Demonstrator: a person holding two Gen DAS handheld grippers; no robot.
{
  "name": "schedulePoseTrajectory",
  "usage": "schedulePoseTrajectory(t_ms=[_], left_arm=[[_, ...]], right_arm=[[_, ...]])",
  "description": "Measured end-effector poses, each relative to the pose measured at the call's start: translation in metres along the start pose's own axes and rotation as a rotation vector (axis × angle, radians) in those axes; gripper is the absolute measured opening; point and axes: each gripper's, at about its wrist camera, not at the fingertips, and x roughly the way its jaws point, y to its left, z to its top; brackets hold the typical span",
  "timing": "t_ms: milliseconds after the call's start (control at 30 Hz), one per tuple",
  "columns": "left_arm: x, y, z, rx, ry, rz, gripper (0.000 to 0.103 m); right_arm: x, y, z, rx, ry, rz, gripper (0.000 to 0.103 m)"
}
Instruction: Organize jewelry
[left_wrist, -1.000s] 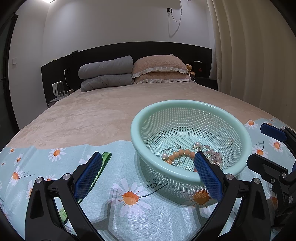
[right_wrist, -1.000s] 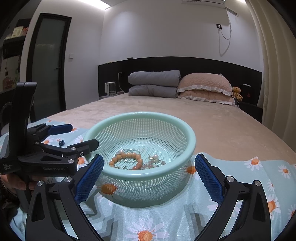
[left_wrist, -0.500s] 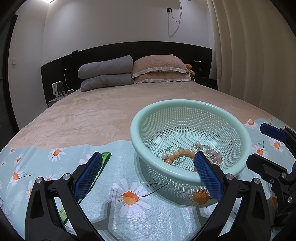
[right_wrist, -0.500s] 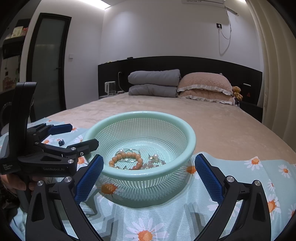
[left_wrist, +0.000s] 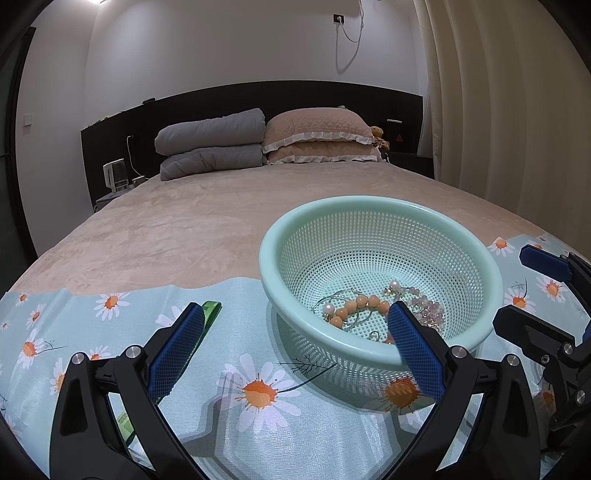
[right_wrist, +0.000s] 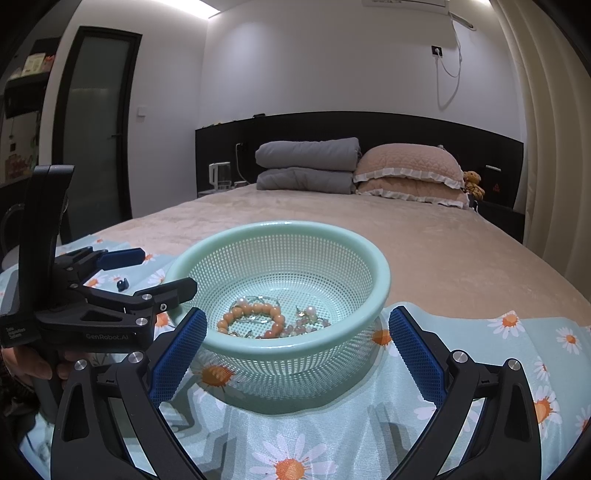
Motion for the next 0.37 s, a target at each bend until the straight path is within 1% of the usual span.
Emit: schedulePoseTrajectory(t_ms=[367], left_arm=[[0.0006,-0.0011,-0.0004,0.013,-0.003,0.014,0.097]], right_arm=[[0.0001,0.0001,0.0001,0.0,0.001,0.0,0.095]])
